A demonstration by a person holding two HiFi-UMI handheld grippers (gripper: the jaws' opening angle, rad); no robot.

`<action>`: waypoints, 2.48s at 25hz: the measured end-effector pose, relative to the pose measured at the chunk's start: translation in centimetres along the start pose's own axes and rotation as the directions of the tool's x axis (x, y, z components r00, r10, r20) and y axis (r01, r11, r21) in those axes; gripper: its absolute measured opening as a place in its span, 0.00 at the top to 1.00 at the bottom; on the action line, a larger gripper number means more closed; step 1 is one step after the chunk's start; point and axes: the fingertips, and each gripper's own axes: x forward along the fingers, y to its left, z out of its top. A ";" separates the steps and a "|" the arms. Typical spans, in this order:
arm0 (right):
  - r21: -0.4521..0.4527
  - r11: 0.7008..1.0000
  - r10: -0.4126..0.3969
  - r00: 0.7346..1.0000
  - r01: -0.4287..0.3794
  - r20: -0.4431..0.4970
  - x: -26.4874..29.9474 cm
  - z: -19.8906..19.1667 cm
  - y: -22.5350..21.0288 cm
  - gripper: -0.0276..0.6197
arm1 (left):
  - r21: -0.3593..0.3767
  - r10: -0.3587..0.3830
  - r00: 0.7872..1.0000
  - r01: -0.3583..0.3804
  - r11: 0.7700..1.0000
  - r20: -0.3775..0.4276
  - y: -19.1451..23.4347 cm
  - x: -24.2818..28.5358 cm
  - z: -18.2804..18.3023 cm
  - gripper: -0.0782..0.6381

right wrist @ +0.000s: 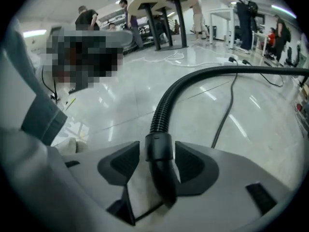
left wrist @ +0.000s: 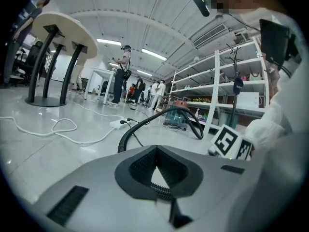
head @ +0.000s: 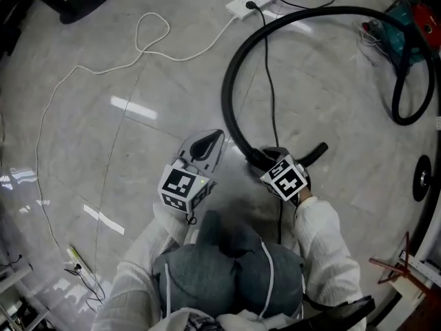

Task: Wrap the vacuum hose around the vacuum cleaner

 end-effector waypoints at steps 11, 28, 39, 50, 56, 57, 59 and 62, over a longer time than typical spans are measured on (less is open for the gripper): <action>-0.099 0.995 0.000 0.973 -0.023 -0.229 4.1 -1.1 -0.2 0.60 | -0.001 0.000 1.000 0.000 1.000 -0.005 1.2 0.2 -1.3 0.89; 0.378 0.917 -0.042 0.916 -0.123 0.398 -30.1 24.8 6.3 0.60 | 0.024 0.101 0.995 -0.101 0.995 0.000 -1.6 -11.2 32.1 0.89; 0.482 0.876 -0.363 0.639 -0.014 0.678 -72.4 49.6 10.3 0.60 | 0.093 0.018 0.996 -0.025 0.995 0.084 -13.8 -20.1 71.7 0.89; 0.727 0.671 -0.736 0.242 0.142 0.632 -93.3 48.0 6.8 0.60 | 0.196 -0.199 0.960 0.160 0.967 0.197 -24.5 -17.2 85.9 0.89; 0.816 0.544 -0.836 0.040 0.197 0.547 -101.2 42.9 2.9 0.60 | 0.283 -0.372 0.909 0.313 0.907 0.187 -35.0 -11.5 88.7 0.89; 0.822 0.529 -0.843 0.013 0.210 0.538 -102.4 42.0 2.3 0.60 | 0.288 -0.393 0.901 0.333 0.898 0.184 -36.5 -10.6 88.7 0.89; 0.837 0.499 -0.854 -0.038 0.225 0.520 -105.1 40.1 0.8 0.60 | 0.292 -0.429 0.886 0.370 0.882 0.176 -39.6 -8.5 88.9 0.89; 0.862 0.459 -0.866 -0.107 0.213 0.488 -110.2 36.6 -2.1 0.60 | 0.311 -0.480 0.863 0.417 0.854 0.161 -44.9 -4.9 89.8 0.89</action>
